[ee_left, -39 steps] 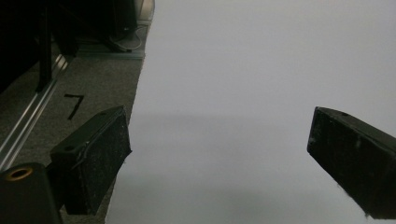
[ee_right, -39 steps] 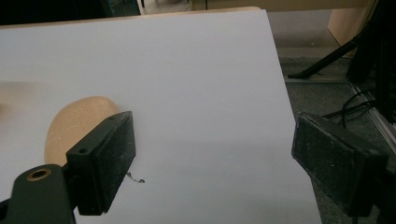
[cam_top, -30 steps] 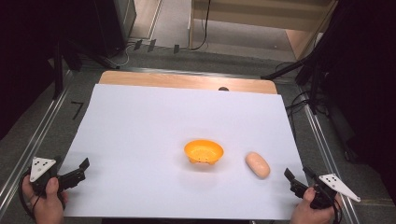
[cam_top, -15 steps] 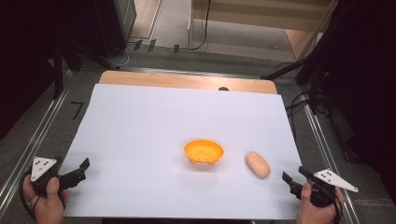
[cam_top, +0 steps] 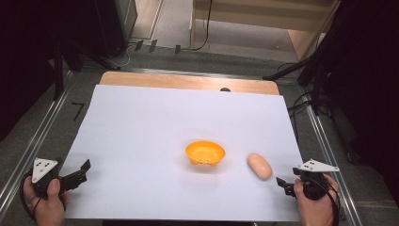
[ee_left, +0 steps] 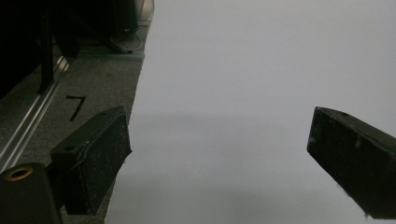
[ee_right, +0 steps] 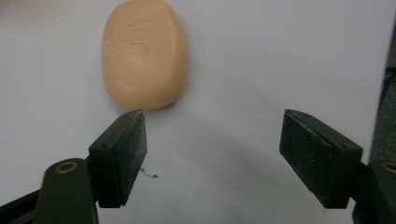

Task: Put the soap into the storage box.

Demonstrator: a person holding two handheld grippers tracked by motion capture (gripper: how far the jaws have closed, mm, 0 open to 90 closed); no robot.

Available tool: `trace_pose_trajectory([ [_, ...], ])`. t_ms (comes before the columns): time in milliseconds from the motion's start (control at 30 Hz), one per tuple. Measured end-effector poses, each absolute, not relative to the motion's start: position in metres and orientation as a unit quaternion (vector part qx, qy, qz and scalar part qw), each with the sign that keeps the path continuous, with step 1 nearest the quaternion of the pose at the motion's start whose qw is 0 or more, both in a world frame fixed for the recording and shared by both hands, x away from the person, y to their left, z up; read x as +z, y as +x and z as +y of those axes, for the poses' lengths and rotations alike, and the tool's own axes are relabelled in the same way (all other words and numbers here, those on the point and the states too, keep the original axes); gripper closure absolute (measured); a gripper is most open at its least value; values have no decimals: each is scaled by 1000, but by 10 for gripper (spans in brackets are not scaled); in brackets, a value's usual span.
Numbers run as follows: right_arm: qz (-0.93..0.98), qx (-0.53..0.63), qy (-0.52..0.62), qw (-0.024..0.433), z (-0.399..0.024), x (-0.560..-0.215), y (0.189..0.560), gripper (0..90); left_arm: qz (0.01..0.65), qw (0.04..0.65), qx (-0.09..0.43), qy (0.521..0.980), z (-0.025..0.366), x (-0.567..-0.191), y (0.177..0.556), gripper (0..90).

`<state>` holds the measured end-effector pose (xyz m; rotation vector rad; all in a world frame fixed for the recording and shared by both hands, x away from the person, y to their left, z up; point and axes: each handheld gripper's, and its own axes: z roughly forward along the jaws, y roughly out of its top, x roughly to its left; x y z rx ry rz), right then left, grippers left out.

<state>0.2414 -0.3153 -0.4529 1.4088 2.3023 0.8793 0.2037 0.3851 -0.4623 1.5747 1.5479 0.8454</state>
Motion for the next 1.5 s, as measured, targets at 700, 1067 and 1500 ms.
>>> trace_pose_trajectory([
  [700,837,259,475,80,-271,-443,279,188,604,380,329,619,386,-462,204,65],
  [1067,836,237,491,65,-250,-449,295,206,604,382,326,619,386,-462,204,65],
  [1500,839,202,500,71,-236,-458,307,287,604,382,324,619,386,-462,204,65],
])
